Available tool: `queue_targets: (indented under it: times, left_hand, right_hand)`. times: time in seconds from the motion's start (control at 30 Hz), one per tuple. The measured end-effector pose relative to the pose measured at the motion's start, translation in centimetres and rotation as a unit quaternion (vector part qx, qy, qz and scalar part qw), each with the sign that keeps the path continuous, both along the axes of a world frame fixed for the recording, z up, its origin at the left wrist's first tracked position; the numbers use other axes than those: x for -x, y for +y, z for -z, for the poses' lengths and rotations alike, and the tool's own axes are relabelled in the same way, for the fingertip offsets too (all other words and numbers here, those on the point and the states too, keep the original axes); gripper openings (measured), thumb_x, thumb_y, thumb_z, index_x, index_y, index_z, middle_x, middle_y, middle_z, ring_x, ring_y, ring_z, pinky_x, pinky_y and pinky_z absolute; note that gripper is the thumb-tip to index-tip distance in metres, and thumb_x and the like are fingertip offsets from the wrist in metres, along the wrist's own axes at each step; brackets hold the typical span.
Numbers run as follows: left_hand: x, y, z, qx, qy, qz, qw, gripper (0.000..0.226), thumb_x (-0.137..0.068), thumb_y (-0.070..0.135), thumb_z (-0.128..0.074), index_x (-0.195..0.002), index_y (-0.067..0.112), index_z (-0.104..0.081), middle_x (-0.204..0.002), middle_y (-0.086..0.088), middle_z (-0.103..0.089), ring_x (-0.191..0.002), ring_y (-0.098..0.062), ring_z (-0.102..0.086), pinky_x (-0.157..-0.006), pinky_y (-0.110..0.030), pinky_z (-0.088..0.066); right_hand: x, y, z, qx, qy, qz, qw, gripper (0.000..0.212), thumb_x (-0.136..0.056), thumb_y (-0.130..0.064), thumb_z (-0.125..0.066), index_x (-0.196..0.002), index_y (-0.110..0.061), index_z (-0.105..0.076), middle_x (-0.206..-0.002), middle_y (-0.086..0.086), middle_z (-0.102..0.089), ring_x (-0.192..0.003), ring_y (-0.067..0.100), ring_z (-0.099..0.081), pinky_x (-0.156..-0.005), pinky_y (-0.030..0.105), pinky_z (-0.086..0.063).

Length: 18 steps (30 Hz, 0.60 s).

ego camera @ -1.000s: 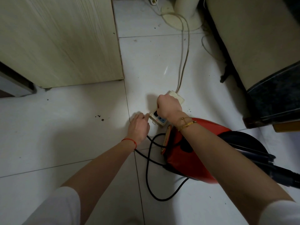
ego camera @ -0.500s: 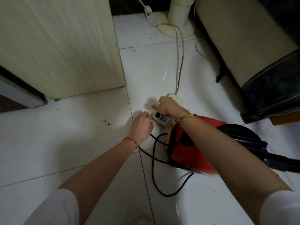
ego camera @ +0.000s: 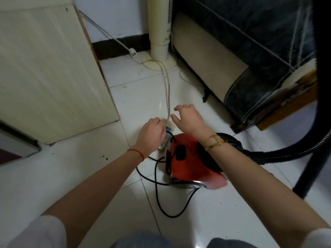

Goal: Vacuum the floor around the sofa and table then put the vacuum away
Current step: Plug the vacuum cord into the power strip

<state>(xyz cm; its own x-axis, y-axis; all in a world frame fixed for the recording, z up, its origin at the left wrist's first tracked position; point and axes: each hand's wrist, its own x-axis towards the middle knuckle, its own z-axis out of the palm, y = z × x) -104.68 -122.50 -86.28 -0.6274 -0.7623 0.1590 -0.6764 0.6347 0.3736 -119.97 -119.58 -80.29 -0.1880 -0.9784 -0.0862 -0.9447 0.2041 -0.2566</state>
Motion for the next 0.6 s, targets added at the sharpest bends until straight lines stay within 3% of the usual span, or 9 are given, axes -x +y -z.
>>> queue_targets:
  times: [0.17,0.3,0.4,0.5,0.6]
  left_hand:
    - [3.4,1.4,-3.6,-0.001,0.022,0.060,0.998,0.041,-0.095,0.017,-0.045,-0.135,0.011,-0.050,-0.119,-0.008,-0.057,-0.111,-0.025,-0.050,-0.095,-0.036,-0.042]
    - [5.5,3.4,-4.8,0.000,0.020,0.101,0.995,0.035,-0.094,0.020,-0.048,-0.127,0.012,-0.058,-0.119,-0.005,-0.060,-0.113,-0.023,-0.051,-0.095,-0.038,-0.044]
    - [5.8,5.5,-4.0,-0.012,-0.029,0.119,0.992,0.028,-0.092,0.014,-0.049,-0.114,0.007,-0.064,-0.109,-0.009,-0.063,-0.104,-0.025,-0.056,-0.087,-0.038,-0.047]
    - [5.3,7.2,-2.5,-0.040,-0.077,0.103,0.991,0.018,-0.091,0.012,-0.047,-0.096,0.003,-0.062,-0.095,-0.012,-0.061,-0.088,-0.028,-0.060,-0.068,-0.034,-0.045]
    - [4.4,8.5,-1.3,-0.061,-0.097,0.093,0.989,0.018,-0.092,0.017,-0.045,-0.092,0.007,-0.059,-0.093,-0.010,-0.060,-0.085,-0.025,-0.059,-0.070,-0.035,-0.049]
  right_hand:
    - [2.6,3.4,-2.7,0.065,-0.034,0.048,0.996,0.040,-0.097,-0.035,-0.046,-0.130,-0.012,-0.053,-0.124,0.009,-0.058,-0.122,0.027,-0.043,-0.096,0.040,-0.042]
    - [4.9,6.9,-3.1,0.090,-0.024,0.084,0.992,0.036,-0.097,-0.027,-0.047,-0.130,-0.011,-0.053,-0.124,0.009,-0.059,-0.121,0.027,-0.045,-0.098,0.038,-0.042]
    - [6.3,9.4,-2.8,0.085,-0.018,0.109,0.990,0.036,-0.098,-0.022,-0.046,-0.130,-0.009,-0.053,-0.123,0.011,-0.059,-0.120,0.027,-0.046,-0.098,0.036,-0.041]
    - [6.9,11.2,-2.5,0.083,-0.018,0.124,0.989,0.037,-0.098,-0.020,-0.045,-0.132,-0.007,-0.052,-0.124,0.012,-0.058,-0.119,0.027,-0.046,-0.096,0.035,-0.040]
    - [6.8,12.2,-2.2,0.089,-0.014,0.122,0.989,0.037,-0.098,-0.020,-0.045,-0.132,-0.006,-0.052,-0.123,0.012,-0.058,-0.118,0.028,-0.047,-0.097,0.036,-0.040]
